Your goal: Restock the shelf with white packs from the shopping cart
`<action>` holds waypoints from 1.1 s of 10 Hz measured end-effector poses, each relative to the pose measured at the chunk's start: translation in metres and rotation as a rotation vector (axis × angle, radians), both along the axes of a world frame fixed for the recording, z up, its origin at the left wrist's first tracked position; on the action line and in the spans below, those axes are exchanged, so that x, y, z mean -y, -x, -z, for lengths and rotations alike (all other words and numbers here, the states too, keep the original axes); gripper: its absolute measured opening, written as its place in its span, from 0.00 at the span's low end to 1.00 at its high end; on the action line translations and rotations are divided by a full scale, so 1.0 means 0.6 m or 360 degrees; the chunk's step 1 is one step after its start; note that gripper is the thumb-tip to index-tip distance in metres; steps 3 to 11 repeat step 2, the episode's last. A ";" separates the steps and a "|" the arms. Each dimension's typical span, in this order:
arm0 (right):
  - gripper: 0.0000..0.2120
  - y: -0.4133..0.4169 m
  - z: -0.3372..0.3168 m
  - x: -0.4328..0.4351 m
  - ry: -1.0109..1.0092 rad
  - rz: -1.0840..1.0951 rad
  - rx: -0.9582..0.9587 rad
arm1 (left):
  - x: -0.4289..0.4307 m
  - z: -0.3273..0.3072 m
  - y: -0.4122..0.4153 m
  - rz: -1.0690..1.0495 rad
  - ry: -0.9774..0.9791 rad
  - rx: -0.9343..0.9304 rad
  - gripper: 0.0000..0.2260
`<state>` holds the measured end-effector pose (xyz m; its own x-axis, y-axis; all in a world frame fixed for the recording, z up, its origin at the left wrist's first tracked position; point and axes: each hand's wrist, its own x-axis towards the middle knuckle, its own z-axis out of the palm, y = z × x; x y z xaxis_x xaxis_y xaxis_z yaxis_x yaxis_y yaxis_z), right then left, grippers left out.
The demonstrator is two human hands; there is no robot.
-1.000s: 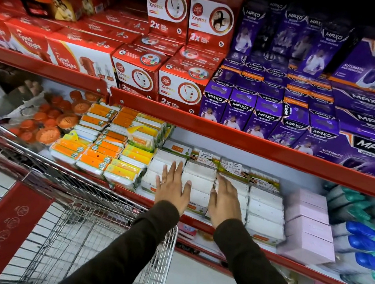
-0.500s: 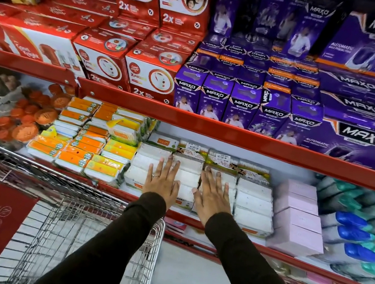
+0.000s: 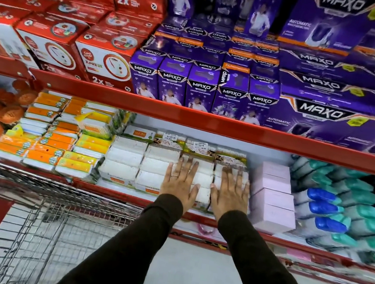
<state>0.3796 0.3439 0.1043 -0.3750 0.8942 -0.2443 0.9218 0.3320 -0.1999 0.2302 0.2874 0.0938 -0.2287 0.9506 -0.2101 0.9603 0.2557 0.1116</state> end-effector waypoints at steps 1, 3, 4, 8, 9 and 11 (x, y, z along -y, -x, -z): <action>0.31 0.000 -0.015 0.000 0.0029 -0.0004 0.0014 | -0.002 -0.015 0.006 0.0033 0.0028 0.0045 0.29; 0.35 0.002 -0.039 0.020 -0.0234 0.0013 -0.0110 | 0.017 -0.037 0.012 0.0062 -0.0142 0.0095 0.30; 0.35 0.002 -0.039 0.020 -0.0234 0.0013 -0.0110 | 0.017 -0.037 0.012 0.0062 -0.0142 0.0095 0.30; 0.35 0.002 -0.039 0.020 -0.0234 0.0013 -0.0110 | 0.017 -0.037 0.012 0.0062 -0.0142 0.0095 0.30; 0.35 0.002 -0.039 0.020 -0.0234 0.0013 -0.0110 | 0.017 -0.037 0.012 0.0062 -0.0142 0.0095 0.30; 0.35 0.002 -0.039 0.020 -0.0234 0.0013 -0.0110 | 0.017 -0.037 0.012 0.0062 -0.0142 0.0095 0.30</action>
